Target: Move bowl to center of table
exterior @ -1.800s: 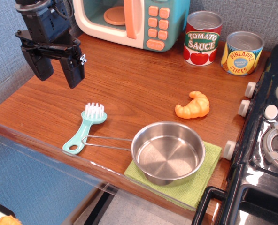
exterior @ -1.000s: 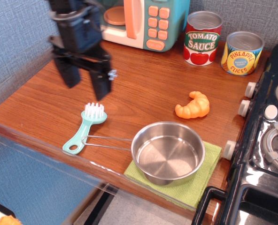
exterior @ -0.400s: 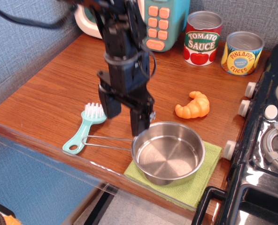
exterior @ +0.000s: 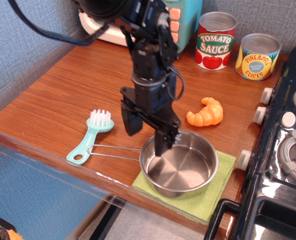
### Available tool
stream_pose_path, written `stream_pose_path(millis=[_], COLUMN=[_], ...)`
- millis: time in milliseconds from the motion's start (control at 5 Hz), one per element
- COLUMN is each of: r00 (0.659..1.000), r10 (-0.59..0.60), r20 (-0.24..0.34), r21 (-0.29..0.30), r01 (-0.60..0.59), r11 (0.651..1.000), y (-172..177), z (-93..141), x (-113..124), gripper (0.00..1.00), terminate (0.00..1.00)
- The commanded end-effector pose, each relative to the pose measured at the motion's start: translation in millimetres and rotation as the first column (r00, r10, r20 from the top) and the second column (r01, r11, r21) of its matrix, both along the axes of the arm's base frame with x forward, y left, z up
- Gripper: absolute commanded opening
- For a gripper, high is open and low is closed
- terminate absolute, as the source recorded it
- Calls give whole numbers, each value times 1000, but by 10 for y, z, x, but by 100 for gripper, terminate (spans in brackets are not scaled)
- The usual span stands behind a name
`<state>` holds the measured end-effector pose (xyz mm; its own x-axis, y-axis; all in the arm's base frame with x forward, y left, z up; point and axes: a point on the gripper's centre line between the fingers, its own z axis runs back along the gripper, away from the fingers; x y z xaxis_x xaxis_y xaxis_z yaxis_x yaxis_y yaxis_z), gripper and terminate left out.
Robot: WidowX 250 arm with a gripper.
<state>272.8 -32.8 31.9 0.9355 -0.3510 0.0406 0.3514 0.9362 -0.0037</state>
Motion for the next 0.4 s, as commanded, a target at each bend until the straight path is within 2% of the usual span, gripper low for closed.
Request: stream_pose_path(millis=[0,200], r00=[999,999], r10=[-12,-5], r20=[32,37], r21=[15,15], r01=[11,5], r11=[1000,1000], y=[-82,-82], z=[18,5], x=[-38,-49], gripper=[100,0], terminate=[0,0])
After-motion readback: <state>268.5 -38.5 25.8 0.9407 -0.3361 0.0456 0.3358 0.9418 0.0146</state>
